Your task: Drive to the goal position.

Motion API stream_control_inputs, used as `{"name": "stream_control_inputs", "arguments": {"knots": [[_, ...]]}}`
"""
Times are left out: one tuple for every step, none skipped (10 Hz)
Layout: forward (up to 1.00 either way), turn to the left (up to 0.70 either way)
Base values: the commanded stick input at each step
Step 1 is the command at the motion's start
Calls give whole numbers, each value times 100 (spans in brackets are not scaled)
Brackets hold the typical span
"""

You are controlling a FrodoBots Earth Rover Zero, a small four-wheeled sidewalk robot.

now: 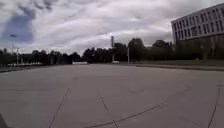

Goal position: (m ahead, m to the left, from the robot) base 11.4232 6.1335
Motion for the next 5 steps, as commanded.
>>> {"name": "stream_control_inputs", "arguments": {"knots": [[70,1],[70,1],[70,1],[70,1],[70,1]]}}
